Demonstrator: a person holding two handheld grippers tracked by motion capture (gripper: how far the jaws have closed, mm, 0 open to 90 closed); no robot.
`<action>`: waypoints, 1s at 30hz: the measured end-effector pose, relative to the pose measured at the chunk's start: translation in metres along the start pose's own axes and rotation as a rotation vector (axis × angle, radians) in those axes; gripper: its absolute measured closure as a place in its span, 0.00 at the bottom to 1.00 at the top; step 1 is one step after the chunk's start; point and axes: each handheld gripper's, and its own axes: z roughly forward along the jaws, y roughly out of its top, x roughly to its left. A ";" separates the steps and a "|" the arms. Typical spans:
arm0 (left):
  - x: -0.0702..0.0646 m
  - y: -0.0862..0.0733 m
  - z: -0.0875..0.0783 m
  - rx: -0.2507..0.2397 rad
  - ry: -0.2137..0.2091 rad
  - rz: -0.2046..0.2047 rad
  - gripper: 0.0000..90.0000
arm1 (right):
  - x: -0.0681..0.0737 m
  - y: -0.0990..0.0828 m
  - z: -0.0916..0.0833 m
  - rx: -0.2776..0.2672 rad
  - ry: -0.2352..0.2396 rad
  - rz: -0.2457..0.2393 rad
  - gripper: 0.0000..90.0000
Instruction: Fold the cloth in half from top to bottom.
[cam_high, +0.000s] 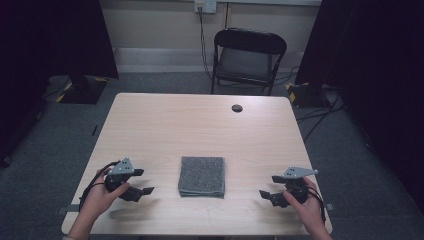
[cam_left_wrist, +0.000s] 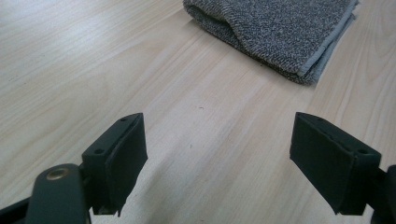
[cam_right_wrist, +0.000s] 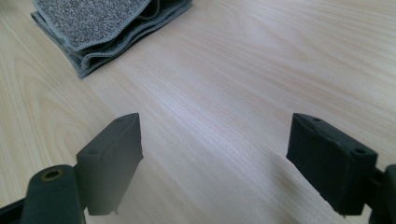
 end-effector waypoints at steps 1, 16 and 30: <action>0.000 0.000 0.000 0.000 0.000 0.000 0.21 | -0.001 -0.001 0.000 0.001 -0.002 0.002 0.19; 0.007 -0.010 -0.008 0.003 0.019 -0.010 0.21 | -0.009 -0.012 -0.011 0.006 -0.033 0.013 0.20; 0.013 -0.021 -0.017 0.003 0.045 -0.033 0.21 | -0.017 -0.023 -0.021 0.015 -0.049 0.032 0.20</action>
